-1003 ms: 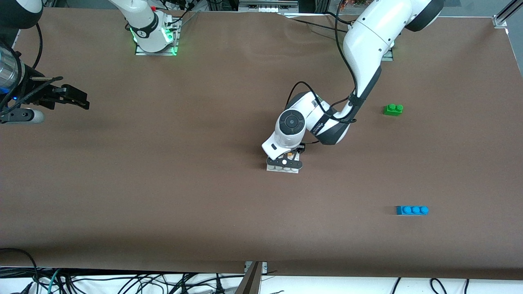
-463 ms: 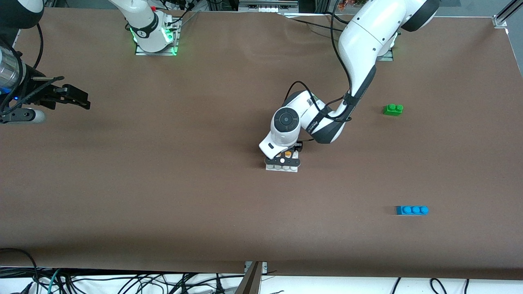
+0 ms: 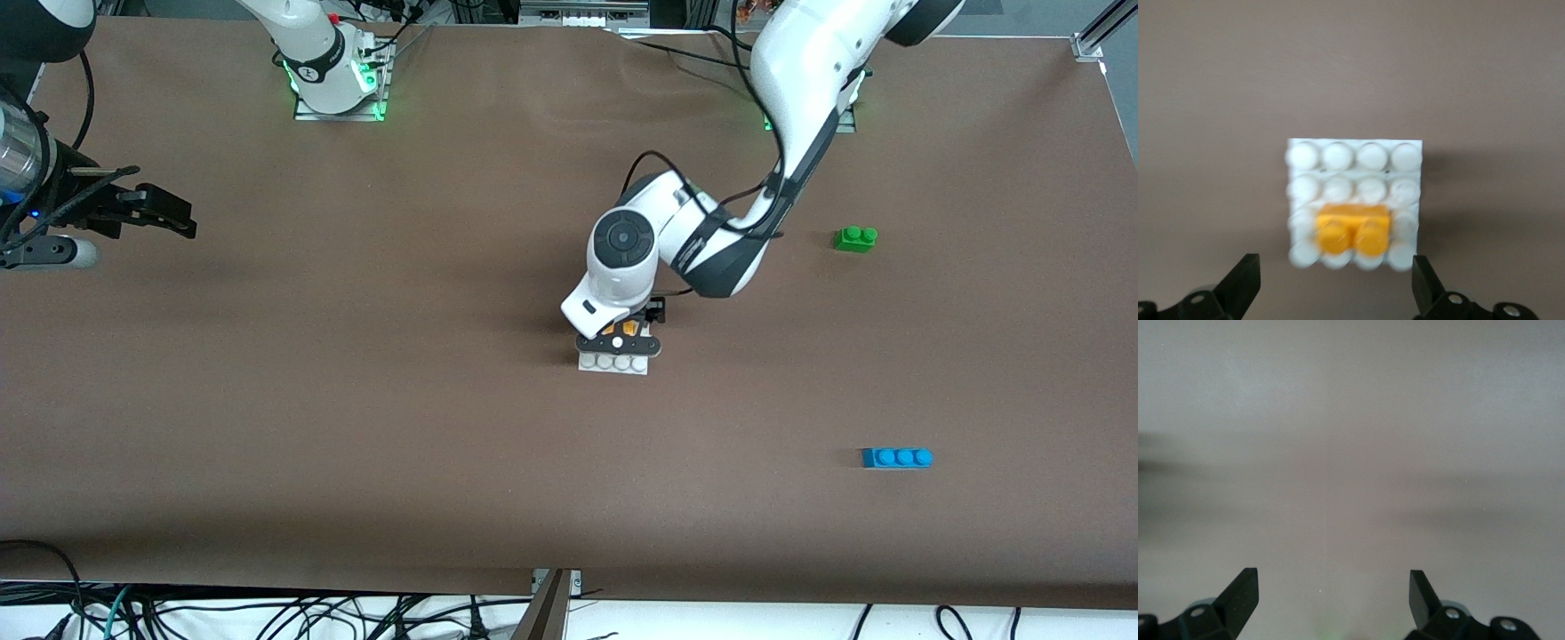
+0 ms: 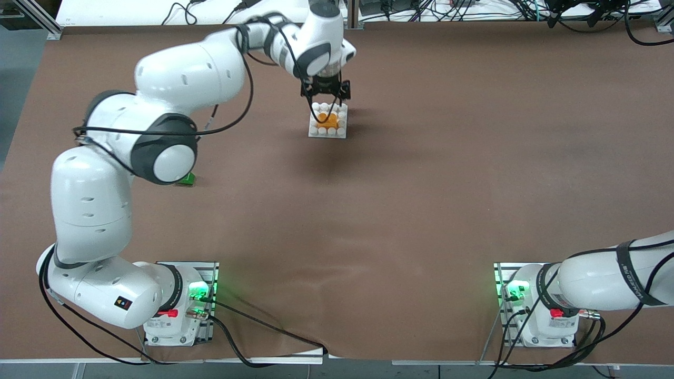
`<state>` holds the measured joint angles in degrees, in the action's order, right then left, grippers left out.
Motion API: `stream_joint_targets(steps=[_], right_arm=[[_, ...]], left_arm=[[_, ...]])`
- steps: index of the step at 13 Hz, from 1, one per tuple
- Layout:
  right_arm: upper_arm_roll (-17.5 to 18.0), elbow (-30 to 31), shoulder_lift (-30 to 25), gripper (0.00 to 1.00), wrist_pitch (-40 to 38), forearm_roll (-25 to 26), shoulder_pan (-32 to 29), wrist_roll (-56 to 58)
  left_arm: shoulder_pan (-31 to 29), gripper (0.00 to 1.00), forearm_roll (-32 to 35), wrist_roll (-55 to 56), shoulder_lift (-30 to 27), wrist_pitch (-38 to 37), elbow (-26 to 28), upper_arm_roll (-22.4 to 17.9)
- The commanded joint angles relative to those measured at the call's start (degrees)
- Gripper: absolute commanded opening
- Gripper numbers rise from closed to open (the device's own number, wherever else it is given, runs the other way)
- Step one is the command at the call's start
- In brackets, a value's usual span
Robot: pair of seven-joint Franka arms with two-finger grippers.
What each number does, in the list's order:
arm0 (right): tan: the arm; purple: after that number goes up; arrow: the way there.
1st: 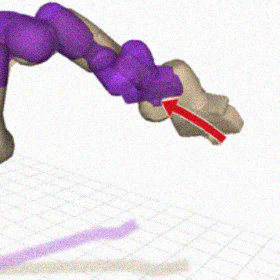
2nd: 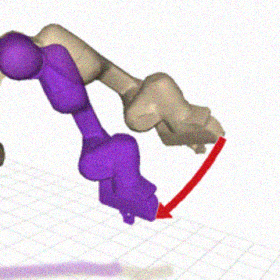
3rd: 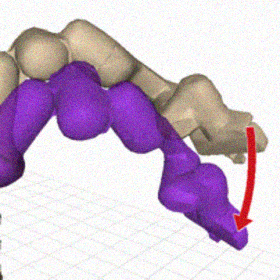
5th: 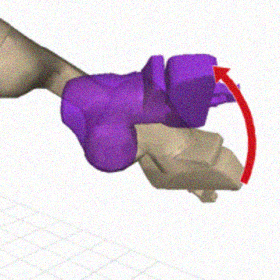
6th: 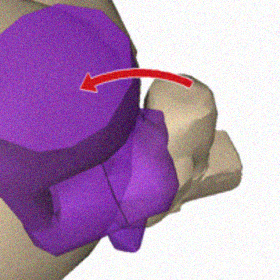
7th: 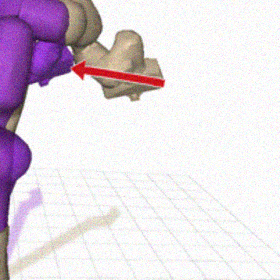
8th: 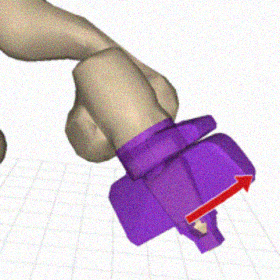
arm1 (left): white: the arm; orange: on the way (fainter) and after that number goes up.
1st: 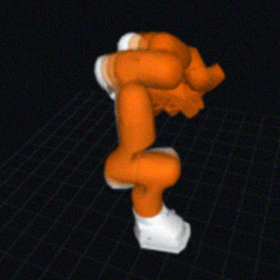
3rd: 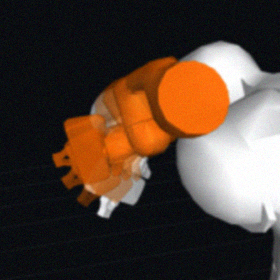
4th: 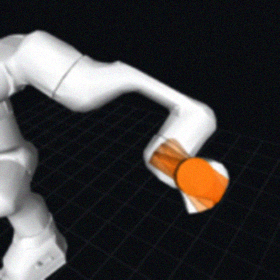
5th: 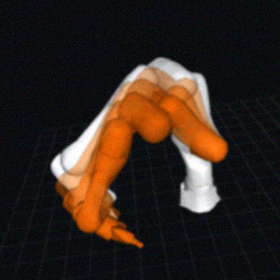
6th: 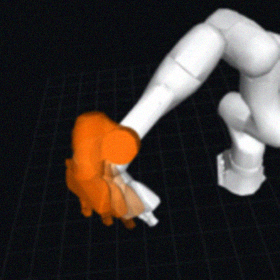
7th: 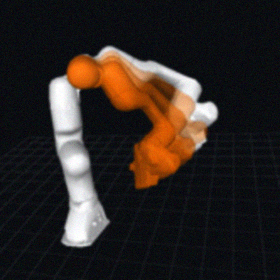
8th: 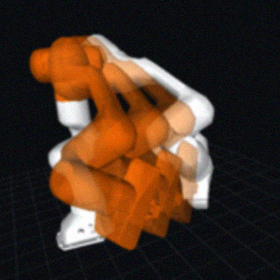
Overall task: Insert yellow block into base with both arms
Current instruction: 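Open the left gripper and lift it off the yellow block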
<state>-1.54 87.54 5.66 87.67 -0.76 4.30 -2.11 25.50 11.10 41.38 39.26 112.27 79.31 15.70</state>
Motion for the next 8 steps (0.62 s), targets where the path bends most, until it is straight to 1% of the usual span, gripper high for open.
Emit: stream_joint_targets(steps=[1,4,5,7,8], right_arm=[[0.22,-1.14,0.41,1.00,-0.13,0.06,-0.17,0.44],[0.22,-1.14,0.41,1.00,-0.13,-0.03,-0.17,0.44],[0.22,-1.14,0.41,1.00,-0.13,-0.03,-0.17,0.44],[0.22,-1.14,0.41,1.00,-0.13,0.05,-0.08,0.44],[0.22,-1.14,0.49,1.00,-0.13,0.14,0.00,0.44]], left_arm=[[-2.37,1.00,0.41,-0.07,-9.53,-9.05,1.81,-0.41],[-6.06,1.00,0.24,-2.88,-16.65,-16.80,1.81,0.03],[-7.81,1.00,-0.29,-5.41,-18.85,-19.34,1.81,0.03],[-13.51,1.00,-6.93,-13.13,-22.63,-22.69,1.81,-0.40],[-16.15,1.00,-8.10,-16.04,-23.78,-25.23,1.81,-0.49]])
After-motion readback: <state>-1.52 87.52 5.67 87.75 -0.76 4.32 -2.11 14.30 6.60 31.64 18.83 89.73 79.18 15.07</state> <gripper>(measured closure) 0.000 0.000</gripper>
